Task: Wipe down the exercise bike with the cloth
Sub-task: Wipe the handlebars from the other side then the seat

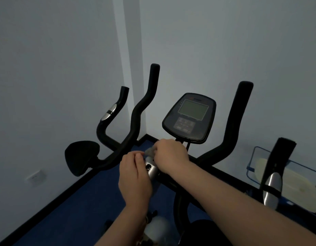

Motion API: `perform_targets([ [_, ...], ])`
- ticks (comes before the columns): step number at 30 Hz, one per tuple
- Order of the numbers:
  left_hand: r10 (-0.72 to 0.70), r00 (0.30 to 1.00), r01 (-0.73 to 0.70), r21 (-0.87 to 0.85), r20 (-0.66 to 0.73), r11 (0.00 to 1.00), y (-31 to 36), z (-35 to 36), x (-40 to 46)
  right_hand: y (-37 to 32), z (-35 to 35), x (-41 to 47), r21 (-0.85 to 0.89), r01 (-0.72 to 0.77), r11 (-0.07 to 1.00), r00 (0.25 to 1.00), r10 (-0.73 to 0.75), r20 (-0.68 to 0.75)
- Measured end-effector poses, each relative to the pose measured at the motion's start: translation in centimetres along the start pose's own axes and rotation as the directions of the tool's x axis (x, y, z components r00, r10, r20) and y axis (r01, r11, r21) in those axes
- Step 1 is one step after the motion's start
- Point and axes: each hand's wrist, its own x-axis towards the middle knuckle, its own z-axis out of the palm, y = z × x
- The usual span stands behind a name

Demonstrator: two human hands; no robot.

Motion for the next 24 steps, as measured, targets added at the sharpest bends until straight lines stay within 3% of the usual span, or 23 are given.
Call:
perform_targets([
  [3, 0.006, 1.0, -0.006, -0.004, -0.001, 1.0, -0.1, 0.1, -0.1, 1.4, -0.6, -1.7, -0.041, 0.142, 0.989, 0.99, -0.141, 0.021],
  [7, 0.008, 1.0, -0.008, 0.023, -0.015, 1.0, 0.0, 0.1, 0.1, 2.3, -1.0, -0.8, -0.014, -0.023, 1.0, 0.997, 0.024, 0.08],
  [10, 0.031, 1.0, -0.031, -0.005, 0.004, 1.0, 0.3, -0.2, 0.0, 1.7, -0.6, -0.7, -0.081, 0.003, 0.997, 0.998, 0.001, 0.056],
  [14, 0.307, 0.936, -0.335, 0.17, 0.171, 0.927, 1.5, -0.6, 1.1, 4.7, -2.5, -1.4, 0.137, 0.064, 0.989, 0.994, -0.075, 0.074],
  [17, 0.351, 0.875, -0.432, 0.213, 0.333, 0.876, 3.4, 0.8, 3.3, 7.1, -4.7, -0.4, 0.169, 0.024, 0.985, 0.987, 0.004, -0.162],
  [20, 0.277, 0.838, -0.38, 0.138, 0.47, 0.915, 3.9, 2.2, 4.7, 9.8, -6.5, 2.4, 0.159, -0.032, 0.987, 0.914, 0.094, -0.395],
  [24, 0.21, 0.823, -0.256, 0.016, 0.528, 0.966, 3.2, 2.4, 5.2, 11.6, -6.8, 7.9, 0.12, 0.055, 0.991, 0.892, 0.005, -0.452],
])
